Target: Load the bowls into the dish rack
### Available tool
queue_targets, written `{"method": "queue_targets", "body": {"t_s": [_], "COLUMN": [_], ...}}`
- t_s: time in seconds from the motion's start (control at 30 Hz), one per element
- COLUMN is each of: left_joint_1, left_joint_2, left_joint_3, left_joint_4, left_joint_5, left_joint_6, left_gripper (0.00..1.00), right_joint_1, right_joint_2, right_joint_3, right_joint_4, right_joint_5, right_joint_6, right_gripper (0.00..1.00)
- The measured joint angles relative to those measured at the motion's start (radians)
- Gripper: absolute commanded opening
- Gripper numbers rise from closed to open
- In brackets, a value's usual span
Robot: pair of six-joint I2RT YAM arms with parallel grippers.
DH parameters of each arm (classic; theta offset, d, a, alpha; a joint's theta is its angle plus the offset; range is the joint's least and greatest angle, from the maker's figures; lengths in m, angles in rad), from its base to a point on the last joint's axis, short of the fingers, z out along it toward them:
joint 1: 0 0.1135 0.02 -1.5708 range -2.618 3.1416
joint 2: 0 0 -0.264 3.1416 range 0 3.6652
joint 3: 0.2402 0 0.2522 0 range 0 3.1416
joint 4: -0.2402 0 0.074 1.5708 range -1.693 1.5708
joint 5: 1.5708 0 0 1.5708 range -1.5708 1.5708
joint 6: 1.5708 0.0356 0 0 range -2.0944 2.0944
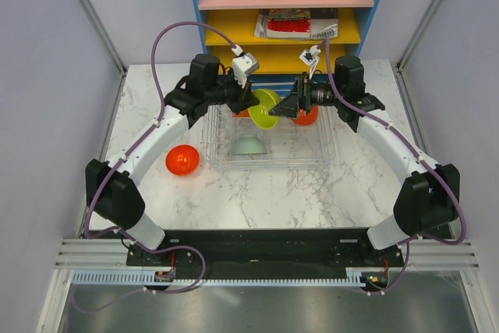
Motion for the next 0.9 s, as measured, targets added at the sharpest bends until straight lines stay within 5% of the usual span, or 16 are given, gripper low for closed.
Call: {"method": "queue_targets", "body": {"t_s": [0.1, 0.23, 0.3, 0.47, 0.7, 0.8, 0.9], "left_joint_1": [0.0, 0.002, 0.002, 0.002, 0.001, 0.0, 0.006], "left_joint_2": [0.002, 0.002, 0.002, 0.002, 0.003, 0.003, 0.003], "left_joint_3": [0.0, 0.0, 0.0, 0.0, 0.007, 0.018, 0.024], "left_joint_4": [-0.001, -0.008, -0.01, -0.014, -0.021, -0.021, -0.022], "left_joint_5": [0.001, -0.006, -0.006, -0.006, 0.003, 0.006, 0.005], "left_joint_6": [0.0, -0.009, -0.009, -0.009, -0.01, -0.011, -0.01], "left_gripper": [0.02, 0.02, 0.02, 0.02, 0.76, 0.99, 1.0], "right_joint_1": [0.0, 0.0, 0.0, -0.001, 0.0, 0.001, 0.001], "right_joint_2": [0.0, 0.0, 0.0, 0.0, 0.0, 0.001, 0.002], "right_joint_3": [0.0, -0.005, -0.009, -0.017, -0.036, -0.042, -0.042], "right_joint_4": [0.001, 0.007, 0.012, 0.029, 0.041, 0.039, 0.036], "right_joint_5": [0.002, 0.012, 0.01, 0.004, -0.01, -0.01, -0.006], "right_joint_6": [-0.002, -0.006, -0.006, 0.01, 0.043, 0.047, 0.042], "right_gripper": [0.66, 0.14, 0.02, 0.0, 0.0, 0.0, 0.0]}}
